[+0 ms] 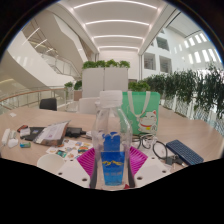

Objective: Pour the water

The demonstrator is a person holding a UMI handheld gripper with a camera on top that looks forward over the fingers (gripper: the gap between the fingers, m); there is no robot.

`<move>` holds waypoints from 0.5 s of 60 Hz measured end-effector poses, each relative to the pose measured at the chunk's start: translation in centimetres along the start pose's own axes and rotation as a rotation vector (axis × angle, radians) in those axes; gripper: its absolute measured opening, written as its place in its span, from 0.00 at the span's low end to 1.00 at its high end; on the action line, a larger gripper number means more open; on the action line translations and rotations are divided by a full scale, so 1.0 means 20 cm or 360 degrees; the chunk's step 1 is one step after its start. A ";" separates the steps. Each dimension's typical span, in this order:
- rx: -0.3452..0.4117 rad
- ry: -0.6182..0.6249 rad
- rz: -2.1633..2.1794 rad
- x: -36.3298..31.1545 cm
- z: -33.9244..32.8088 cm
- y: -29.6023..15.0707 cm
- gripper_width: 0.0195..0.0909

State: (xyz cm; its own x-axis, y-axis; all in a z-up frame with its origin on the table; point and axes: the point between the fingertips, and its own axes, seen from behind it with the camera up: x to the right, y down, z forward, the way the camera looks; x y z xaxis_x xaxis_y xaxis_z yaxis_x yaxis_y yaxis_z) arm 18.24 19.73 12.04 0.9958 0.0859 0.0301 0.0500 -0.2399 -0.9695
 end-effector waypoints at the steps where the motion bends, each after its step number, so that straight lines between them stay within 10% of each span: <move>1: -0.0005 -0.0005 0.0004 0.01 0.00 0.01 0.34; 23: 0.0019 -0.0022 0.0081 0.04 0.01 0.26 0.34; 30: -0.0112 -0.0016 0.0093 0.04 -0.03 0.29 0.51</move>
State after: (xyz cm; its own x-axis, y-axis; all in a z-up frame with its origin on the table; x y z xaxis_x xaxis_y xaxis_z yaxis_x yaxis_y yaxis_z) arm 19.41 17.82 6.58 0.9964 0.0795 -0.0287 -0.0025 -0.3121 -0.9501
